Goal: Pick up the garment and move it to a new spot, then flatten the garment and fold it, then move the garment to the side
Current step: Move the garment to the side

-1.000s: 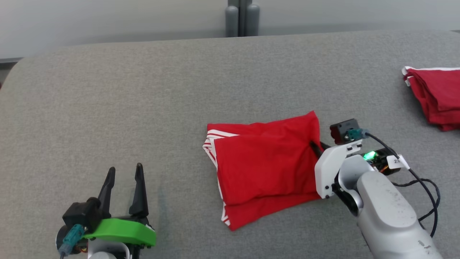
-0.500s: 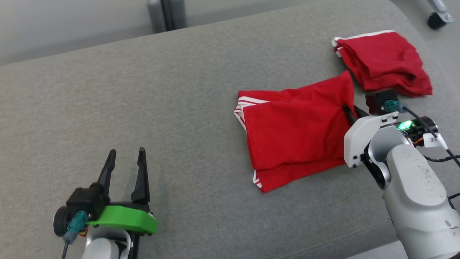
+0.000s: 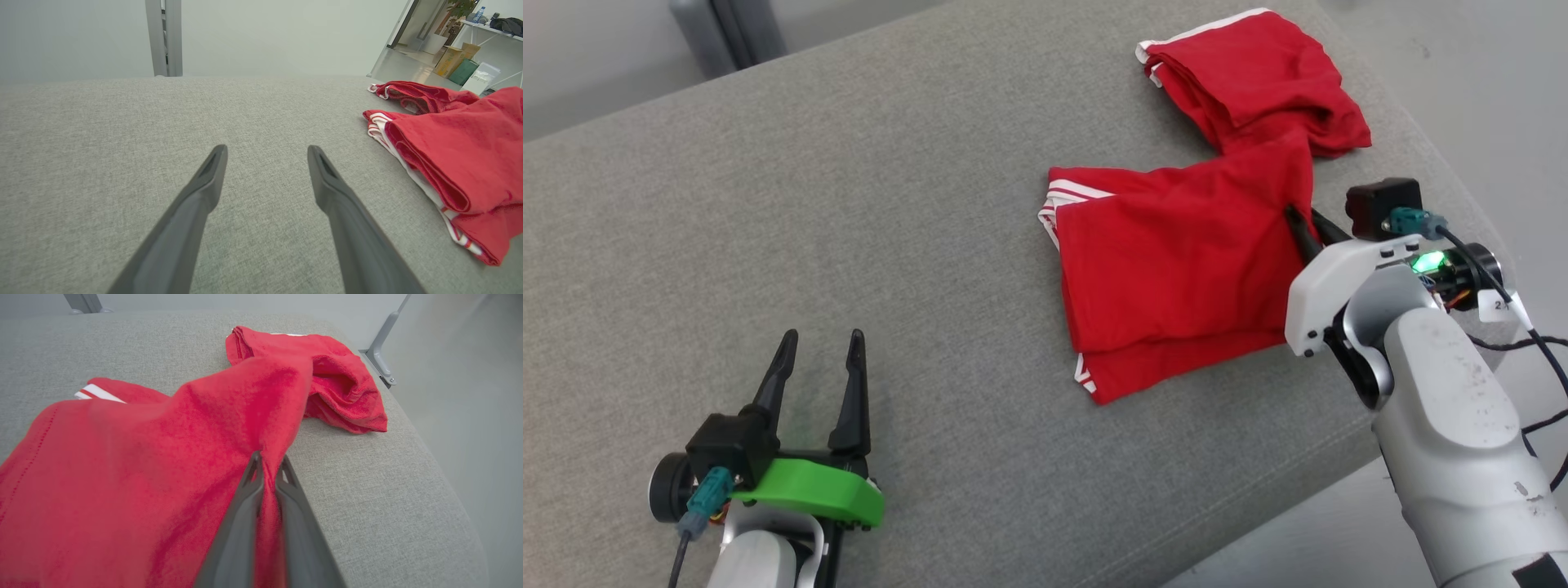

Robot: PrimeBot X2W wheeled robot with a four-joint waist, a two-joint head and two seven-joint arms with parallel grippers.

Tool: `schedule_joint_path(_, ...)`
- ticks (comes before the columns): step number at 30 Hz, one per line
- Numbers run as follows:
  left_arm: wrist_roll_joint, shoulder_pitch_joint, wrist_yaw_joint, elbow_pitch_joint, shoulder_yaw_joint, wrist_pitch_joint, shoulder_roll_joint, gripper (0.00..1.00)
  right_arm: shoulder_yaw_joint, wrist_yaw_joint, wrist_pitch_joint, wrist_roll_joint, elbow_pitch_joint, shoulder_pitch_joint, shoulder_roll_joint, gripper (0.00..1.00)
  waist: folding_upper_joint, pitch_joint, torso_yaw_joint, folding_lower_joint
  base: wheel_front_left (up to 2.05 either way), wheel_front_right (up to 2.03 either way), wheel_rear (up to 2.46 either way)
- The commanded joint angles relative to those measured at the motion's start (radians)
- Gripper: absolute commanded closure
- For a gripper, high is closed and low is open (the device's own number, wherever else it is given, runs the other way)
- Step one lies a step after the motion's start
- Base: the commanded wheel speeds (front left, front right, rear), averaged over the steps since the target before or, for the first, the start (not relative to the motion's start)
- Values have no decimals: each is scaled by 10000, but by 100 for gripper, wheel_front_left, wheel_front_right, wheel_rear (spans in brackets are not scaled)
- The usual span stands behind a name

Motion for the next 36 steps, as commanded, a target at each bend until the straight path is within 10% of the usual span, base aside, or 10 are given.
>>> schedule_joint_path(1,-71,-169,-31,17,32,-31,124,0,56,-16,-67,-55,2,-255,24,100,-1,55,70,0,0,0,0)
schedule_joint_path(10,-162,-202,-33,1,-33,-31,36,0,280,-16,386,-128,181,-1845,-270,100,-1,28,976,0,0,0,0)
schedule_joint_path(20,-263,-252,-33,-142,-140,-31,-58,0,734,-16,1470,-60,508,-3207,-2248,100,-1,340,1947,0,0,0,0)
schedule_joint_path(29,-137,-508,-34,-322,-233,-31,139,0,-108,-16,1441,-203,957,-3653,-3858,100,-1,924,2543,0,0,0,0)
schedule_joint_path(36,-100,-689,-34,-393,-304,-31,242,0,-1823,-16,767,-1175,1488,-3484,-3949,100,-1,1380,2770,0,0,0,0)
